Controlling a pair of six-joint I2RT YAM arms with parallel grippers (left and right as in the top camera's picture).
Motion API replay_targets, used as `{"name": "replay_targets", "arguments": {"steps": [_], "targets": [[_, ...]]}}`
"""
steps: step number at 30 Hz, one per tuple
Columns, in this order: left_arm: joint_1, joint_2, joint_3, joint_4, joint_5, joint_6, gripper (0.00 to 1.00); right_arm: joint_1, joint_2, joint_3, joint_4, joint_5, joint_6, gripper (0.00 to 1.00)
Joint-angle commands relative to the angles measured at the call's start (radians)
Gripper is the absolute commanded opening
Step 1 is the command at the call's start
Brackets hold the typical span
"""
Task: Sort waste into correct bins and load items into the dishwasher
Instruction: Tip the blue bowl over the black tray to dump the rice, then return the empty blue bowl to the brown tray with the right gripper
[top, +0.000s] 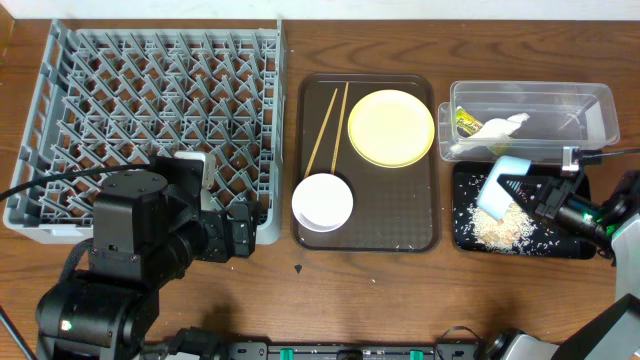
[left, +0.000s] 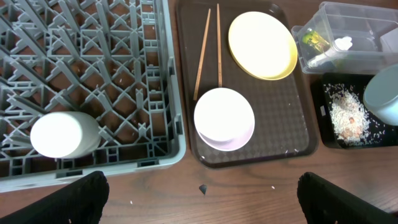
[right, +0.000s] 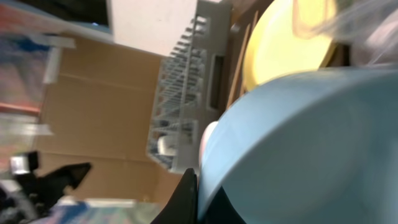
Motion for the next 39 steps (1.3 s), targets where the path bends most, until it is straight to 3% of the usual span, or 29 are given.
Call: {"name": "replay_targets", "arguments": {"steps": [1, 3, 6, 10, 15, 19, 21, 25, 29, 34, 36, 39], "targets": [[-0.002, -0.002, 0.017, 0.001, -0.006, 0.006, 0.98, 0.003, -0.024, 0.007, -0.040, -0.102, -0.011, 0.01], [-0.002, -0.002, 0.017, 0.001, -0.006, 0.006, 0.98, 0.012, -0.041, 0.007, -0.058, -0.165, -0.161, 0.01], [-0.002, -0.002, 0.017, 0.001, -0.006, 0.006, 0.98, 0.016, -0.053, 0.010, -0.021, -0.053, 0.030, 0.01], [-0.002, -0.002, 0.017, 0.001, -0.006, 0.006, 0.98, 0.098, -0.122, 0.044, -0.091, 0.107, -0.019, 0.01], [-0.002, -0.002, 0.017, 0.001, -0.006, 0.006, 0.98, 0.338, -0.221, 0.115, -0.128, 0.393, 0.034, 0.01], [-0.002, -0.002, 0.017, 0.001, -0.006, 0.006, 0.98, 0.593, -0.246, 0.132, -0.060, 0.693, 0.190, 0.01], [-0.002, -0.002, 0.017, 0.001, -0.006, 0.006, 0.98, 0.746, -0.229, 0.131, -0.017, 0.904, 0.280, 0.01], [-0.002, -0.002, 0.017, 0.001, -0.006, 0.006, 0.98, 0.973, -0.154, 0.130, 0.083, 1.076, 0.350, 0.01], [-0.002, -0.002, 0.017, 0.001, -0.006, 0.006, 0.98, 1.095, -0.044, 0.130, 0.151, 1.229, 0.442, 0.01], [-0.002, -0.002, 0.017, 0.001, -0.006, 0.006, 0.98, 1.151, 0.096, 0.130, 0.225, 1.252, 0.504, 0.01], [-0.002, -0.002, 0.017, 0.001, -0.006, 0.006, 0.98, 1.152, 0.132, 0.131, 0.238, 1.252, 0.507, 0.10], [-0.002, -0.002, 0.017, 0.014, -0.005, -0.002, 0.98, 1.152, 0.154, 0.131, 0.236, 1.251, 0.506, 0.36]]}}
